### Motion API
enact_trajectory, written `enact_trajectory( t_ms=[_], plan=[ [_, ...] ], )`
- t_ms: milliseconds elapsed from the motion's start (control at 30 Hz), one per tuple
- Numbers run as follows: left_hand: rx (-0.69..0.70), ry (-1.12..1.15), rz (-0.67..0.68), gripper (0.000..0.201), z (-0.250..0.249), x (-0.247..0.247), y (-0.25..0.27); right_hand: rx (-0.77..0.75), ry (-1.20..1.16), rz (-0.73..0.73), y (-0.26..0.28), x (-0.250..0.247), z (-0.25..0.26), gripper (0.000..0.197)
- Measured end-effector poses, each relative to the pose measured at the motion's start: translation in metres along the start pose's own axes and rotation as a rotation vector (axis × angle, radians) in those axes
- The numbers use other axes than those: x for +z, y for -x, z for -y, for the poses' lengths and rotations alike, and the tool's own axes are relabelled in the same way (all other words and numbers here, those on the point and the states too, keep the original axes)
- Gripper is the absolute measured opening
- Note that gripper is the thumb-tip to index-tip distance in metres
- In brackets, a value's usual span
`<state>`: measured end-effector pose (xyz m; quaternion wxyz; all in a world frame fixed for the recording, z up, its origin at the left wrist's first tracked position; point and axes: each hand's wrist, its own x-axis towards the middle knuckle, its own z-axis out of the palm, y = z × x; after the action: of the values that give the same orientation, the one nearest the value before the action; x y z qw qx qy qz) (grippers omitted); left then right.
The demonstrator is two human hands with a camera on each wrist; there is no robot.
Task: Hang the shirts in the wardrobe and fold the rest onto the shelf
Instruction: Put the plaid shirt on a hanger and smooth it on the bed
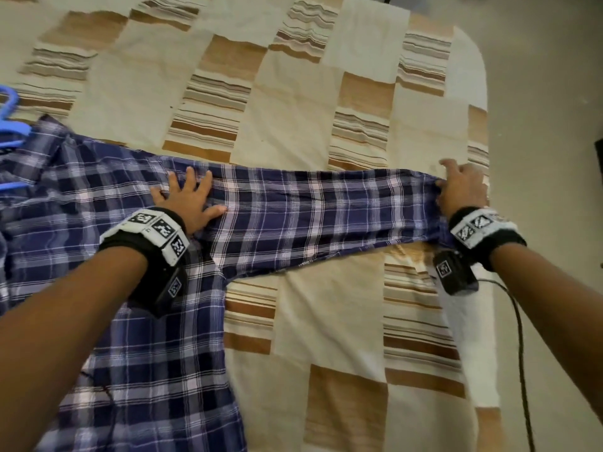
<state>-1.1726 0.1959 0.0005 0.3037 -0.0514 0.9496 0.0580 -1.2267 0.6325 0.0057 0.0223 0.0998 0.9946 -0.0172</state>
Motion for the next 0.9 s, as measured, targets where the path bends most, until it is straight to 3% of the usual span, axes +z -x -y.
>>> enact_trajectory(
  t_ms=[100,233,300,400,467,533,600,667,767,900],
  plan=[
    [-0.015,0.017,-0.008,0.079,0.007,0.001,-0.008,0.03,0.063,0.147,-0.025,-0.005,-0.007,0.02],
    [-0.023,0.092,0.018,0.087,0.016,0.002,-0.018,0.107,0.092,0.216,-0.037,-0.002,-0.01,0.008],
    [-0.033,0.086,0.038,0.088,0.016,0.001,-0.02,0.135,0.118,0.187,-0.034,0.004,0.002,0.015],
    [-0.045,0.055,0.006,0.085,0.007,-0.001,-0.014,0.13,0.18,0.068,-0.013,-0.003,0.042,0.044],
    [-0.012,0.008,-0.034,0.087,-0.005,0.001,-0.002,-0.075,0.186,0.03,0.017,-0.008,0.09,0.058],
    [0.083,-0.063,-0.019,0.102,-0.02,0.011,0.012,-0.378,0.044,0.012,0.061,-0.001,0.147,0.056],
    [0.118,-0.112,0.085,0.119,-0.032,0.026,0.025,-0.614,-0.074,0.175,0.11,0.02,0.196,0.063],
    [0.083,-0.099,0.161,0.126,-0.037,0.038,0.031,-0.734,-0.007,0.363,0.145,0.048,0.221,0.071],
    [0.058,-0.094,0.163,0.13,-0.038,0.039,0.025,-0.715,-0.017,0.3,0.147,0.07,0.206,0.08],
    [0.067,-0.083,0.184,0.132,-0.039,0.039,0.022,-0.577,0.045,0.298,0.1,0.067,0.117,0.097]
  ],
)
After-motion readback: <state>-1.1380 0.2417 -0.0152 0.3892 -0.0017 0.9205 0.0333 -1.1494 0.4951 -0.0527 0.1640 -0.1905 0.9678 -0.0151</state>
